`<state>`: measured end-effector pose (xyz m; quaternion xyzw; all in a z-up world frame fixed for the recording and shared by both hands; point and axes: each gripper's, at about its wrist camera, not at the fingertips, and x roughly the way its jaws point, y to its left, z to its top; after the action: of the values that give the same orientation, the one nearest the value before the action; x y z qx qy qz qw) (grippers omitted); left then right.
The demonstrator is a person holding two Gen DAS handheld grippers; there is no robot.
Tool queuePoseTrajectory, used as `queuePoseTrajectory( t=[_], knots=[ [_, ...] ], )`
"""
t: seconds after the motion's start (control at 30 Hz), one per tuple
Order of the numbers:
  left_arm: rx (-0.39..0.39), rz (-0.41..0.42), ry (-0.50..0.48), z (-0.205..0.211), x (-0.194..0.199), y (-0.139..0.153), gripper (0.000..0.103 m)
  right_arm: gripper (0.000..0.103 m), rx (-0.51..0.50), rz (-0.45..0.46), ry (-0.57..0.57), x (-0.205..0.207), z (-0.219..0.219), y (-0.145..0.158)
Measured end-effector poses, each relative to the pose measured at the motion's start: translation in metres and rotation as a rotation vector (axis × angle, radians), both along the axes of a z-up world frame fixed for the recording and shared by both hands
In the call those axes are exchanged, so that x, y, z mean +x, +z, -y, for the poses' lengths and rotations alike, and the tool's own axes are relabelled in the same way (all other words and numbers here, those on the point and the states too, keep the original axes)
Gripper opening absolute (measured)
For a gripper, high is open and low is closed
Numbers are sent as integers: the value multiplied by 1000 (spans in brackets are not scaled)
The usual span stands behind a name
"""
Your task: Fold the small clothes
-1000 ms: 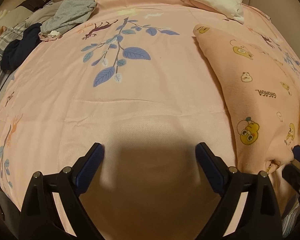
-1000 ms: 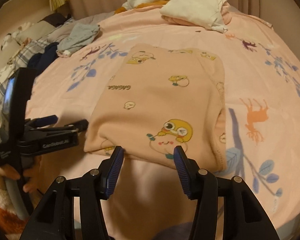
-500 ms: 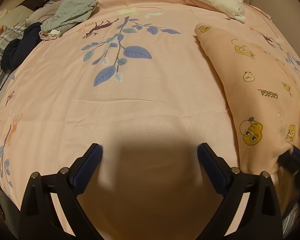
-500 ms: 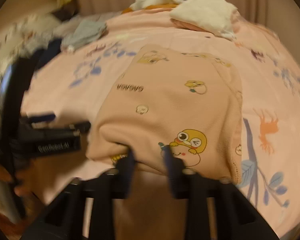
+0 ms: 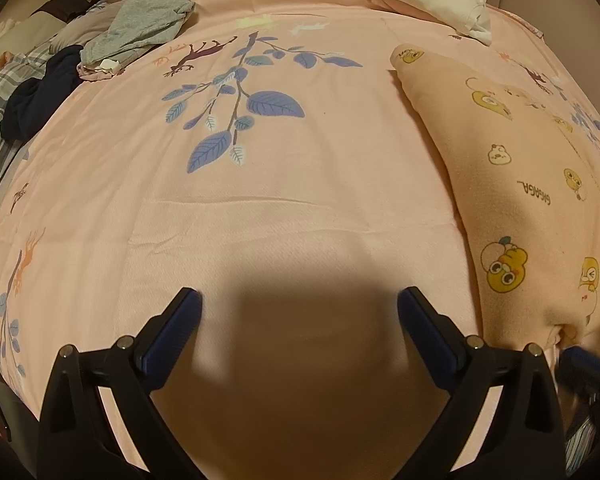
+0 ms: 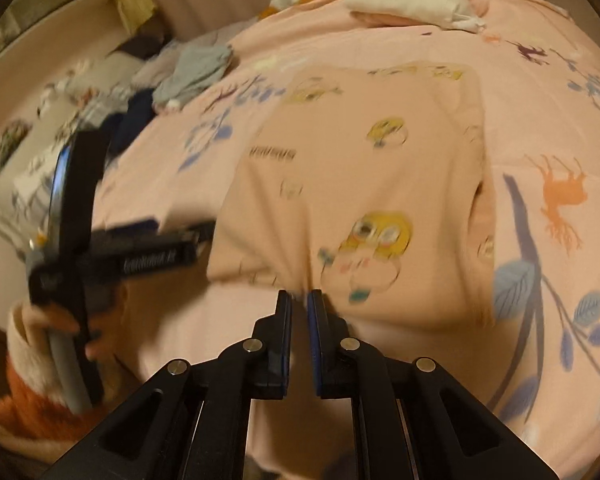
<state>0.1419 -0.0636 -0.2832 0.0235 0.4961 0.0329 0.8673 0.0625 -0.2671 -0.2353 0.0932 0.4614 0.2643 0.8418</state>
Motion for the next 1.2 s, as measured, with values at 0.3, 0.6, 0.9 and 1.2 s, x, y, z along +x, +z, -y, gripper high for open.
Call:
queuePoseTrajectory(
  t=[0.3, 0.6, 0.9, 1.2],
  knots=[
    [-48, -4, 12, -6, 1, 2, 100, 17, 162, 28, 54, 4, -16, 8],
    [-73, -1, 37, -20, 3, 6, 99, 17, 257, -63, 43, 17, -30, -7],
    [-90, 14, 87, -34, 2, 10, 98, 17, 314, -21, 28, 19, -39, -6],
    [-103, 4, 131, -48, 5, 9, 98, 16, 269, -54, 136, 12, -53, -17]
  ],
)
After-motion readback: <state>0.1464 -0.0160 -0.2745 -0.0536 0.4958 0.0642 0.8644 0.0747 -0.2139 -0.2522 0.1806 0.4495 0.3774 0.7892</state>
